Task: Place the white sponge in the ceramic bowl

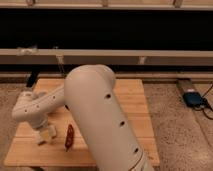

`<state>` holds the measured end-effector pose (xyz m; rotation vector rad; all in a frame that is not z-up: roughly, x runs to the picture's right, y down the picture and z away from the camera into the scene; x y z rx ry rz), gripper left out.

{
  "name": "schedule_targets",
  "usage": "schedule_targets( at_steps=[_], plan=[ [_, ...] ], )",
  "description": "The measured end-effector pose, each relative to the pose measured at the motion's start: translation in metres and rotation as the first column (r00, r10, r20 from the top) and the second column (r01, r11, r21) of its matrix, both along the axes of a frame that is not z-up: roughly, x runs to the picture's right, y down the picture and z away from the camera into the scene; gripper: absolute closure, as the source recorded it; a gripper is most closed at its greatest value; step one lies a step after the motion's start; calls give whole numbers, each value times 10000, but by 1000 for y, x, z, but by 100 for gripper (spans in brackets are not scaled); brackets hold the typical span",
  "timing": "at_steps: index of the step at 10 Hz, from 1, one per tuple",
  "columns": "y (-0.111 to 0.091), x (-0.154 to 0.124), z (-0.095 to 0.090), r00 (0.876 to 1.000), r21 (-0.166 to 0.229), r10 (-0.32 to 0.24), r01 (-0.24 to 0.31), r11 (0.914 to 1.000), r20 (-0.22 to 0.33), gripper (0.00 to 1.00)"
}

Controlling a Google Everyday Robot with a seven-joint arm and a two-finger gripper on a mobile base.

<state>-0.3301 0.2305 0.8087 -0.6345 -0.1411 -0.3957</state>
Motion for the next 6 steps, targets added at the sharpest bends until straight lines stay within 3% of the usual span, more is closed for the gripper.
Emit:
schedule_targets(
  at_steps=[1, 6],
  plan=[
    [1, 4, 1, 10000, -20, 6, -6, 10000, 1, 22],
    [-4, 24, -2, 9993, -278, 270, -263, 9993, 267, 72]
  ],
)
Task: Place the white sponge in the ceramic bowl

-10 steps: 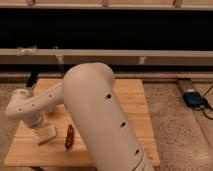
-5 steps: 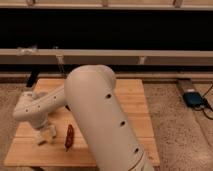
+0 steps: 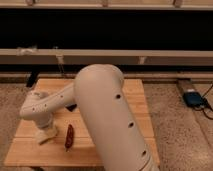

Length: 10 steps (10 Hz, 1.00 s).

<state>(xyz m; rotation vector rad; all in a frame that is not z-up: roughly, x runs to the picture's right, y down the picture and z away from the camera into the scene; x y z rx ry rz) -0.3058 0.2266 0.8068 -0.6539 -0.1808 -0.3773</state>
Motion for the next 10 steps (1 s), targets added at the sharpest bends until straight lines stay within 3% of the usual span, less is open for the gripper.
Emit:
schedule_targets(
  at_steps=[3, 7, 9, 10],
  plan=[
    [-18, 12, -17, 9979, -317, 444, -429, 9986, 475, 97],
    [-80, 38, -66, 9818, -387, 1501, -1466, 9884, 1163, 100],
    [-118, 67, -86, 9660, -373, 2160, -2128, 9764, 1421, 100],
    [-140, 88, -89, 9564, -297, 2566, -2550, 9665, 1398, 100]
  ],
)
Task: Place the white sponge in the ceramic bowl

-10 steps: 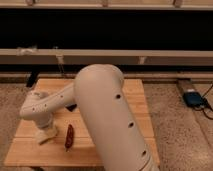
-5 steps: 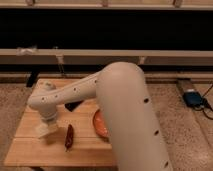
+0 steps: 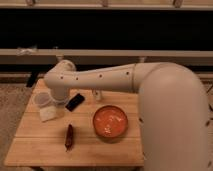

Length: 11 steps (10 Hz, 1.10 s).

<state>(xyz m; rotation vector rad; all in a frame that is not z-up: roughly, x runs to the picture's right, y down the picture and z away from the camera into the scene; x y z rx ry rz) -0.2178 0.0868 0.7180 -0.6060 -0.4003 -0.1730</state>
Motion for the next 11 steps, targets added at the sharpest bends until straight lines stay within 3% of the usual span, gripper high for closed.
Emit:
schedule_targets(
  at_steps=[3, 6, 8, 9, 11],
  plan=[
    [-36, 34, 19, 9937, 66, 833, -830, 9965, -746, 100],
    [-57, 80, 70, 9678, 1, 1712, -1742, 9847, -1848, 100],
    [-65, 122, 106, 9358, -137, 2345, -2467, 9690, -2632, 100],
    [-64, 141, 115, 9240, -201, 2564, -2730, 9618, -2838, 100],
    [-59, 183, 116, 9171, -263, 2949, -3130, 9494, -2682, 100]
  ],
)
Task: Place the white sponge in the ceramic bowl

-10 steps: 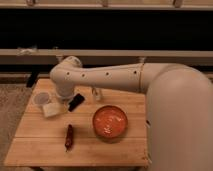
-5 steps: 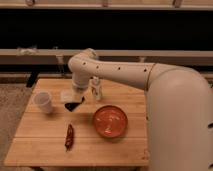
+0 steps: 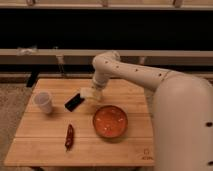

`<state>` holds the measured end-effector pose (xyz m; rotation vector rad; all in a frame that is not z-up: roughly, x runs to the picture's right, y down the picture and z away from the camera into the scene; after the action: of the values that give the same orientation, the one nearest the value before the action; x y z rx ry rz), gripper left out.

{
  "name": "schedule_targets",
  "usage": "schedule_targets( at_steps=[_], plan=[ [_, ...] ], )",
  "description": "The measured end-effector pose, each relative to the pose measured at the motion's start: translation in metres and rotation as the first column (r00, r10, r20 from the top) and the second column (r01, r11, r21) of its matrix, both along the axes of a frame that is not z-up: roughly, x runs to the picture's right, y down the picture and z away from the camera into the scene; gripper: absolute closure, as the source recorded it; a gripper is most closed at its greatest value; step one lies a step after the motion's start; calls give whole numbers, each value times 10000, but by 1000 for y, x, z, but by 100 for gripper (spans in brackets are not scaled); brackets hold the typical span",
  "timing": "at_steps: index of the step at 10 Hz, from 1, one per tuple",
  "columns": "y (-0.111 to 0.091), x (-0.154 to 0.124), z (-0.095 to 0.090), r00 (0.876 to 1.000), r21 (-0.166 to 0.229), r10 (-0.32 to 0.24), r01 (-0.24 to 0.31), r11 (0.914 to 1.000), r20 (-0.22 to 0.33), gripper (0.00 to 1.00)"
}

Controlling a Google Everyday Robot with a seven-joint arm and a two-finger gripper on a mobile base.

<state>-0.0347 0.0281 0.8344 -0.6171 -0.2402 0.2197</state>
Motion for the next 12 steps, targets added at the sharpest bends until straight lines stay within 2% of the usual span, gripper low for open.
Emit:
schedule_targets(
  at_steps=[2, 4, 7, 8, 9, 12],
  plan=[
    [13, 28, -7, 9990, 30, 58, -59, 10000, 450, 100],
    [35, 51, -15, 9927, -19, -421, 426, 9991, 1132, 100],
    [57, 69, -17, 9789, -88, -1041, 1073, 9942, 1756, 97],
    [63, 75, -18, 9751, -154, -1193, 1244, 9921, 1868, 92],
    [73, 82, -21, 9648, -137, -1530, 1596, 9871, 2138, 78],
    [91, 97, -27, 9486, -118, -2035, 2126, 9771, 2426, 51]
  ],
)
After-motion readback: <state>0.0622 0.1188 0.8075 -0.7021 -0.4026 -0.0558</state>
